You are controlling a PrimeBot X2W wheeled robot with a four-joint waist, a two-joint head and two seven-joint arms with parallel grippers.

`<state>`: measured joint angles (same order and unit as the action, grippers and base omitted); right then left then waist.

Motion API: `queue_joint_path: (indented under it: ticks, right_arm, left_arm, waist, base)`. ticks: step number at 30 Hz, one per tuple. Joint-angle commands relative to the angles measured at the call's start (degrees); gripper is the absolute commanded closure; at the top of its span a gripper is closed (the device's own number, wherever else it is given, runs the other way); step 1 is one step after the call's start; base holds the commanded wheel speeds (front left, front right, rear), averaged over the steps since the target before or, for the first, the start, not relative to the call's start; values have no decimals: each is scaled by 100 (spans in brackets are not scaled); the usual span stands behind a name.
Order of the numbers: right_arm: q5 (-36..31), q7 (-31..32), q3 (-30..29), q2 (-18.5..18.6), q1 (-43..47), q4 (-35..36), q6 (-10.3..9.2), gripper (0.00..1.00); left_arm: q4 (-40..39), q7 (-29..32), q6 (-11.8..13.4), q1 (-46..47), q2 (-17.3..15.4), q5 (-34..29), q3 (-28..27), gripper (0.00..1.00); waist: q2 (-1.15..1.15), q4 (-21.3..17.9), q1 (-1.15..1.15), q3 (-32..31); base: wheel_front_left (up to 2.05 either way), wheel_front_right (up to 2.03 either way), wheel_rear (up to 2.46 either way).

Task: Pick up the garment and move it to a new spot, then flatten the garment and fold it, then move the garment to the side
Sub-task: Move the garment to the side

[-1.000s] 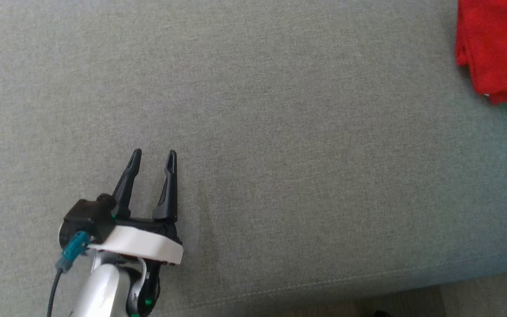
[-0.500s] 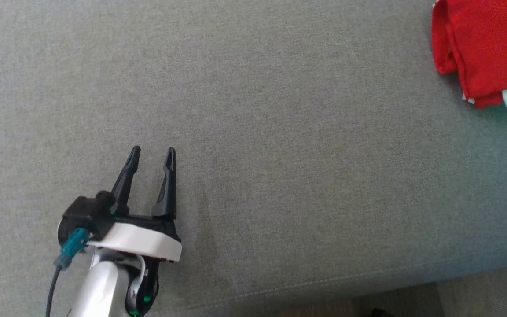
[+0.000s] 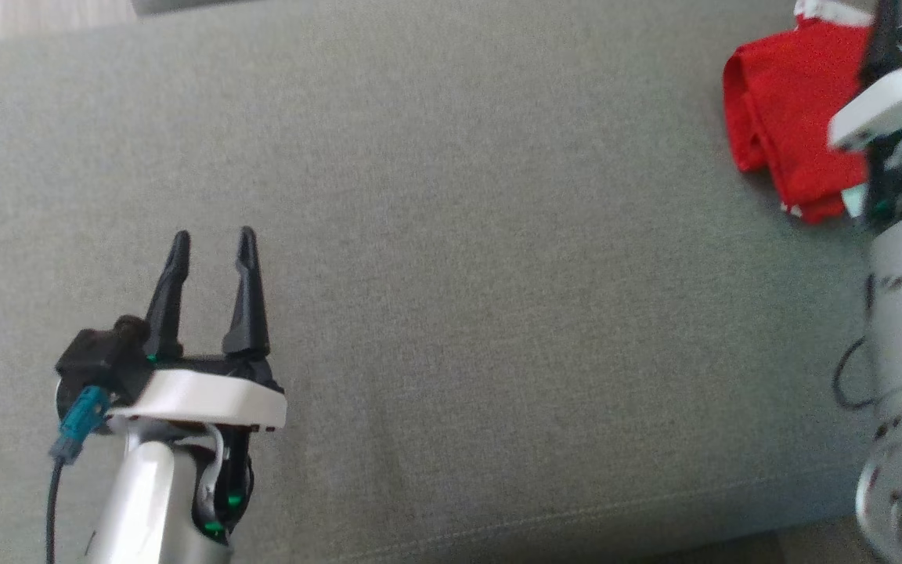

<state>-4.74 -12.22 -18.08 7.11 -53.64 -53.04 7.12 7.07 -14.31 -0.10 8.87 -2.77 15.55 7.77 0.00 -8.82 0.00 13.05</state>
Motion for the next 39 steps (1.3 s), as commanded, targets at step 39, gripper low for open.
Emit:
queue_joint_path:
  ticks: [39]
  right_arm:
    - [1885,-53,2507,-423,4630,3768,36,0]
  left_arm:
    - [361,-69,685,-890,-11,274,145,0]
  waist:
    - [0,451,0,-1389]
  base:
    - [0,0,0]
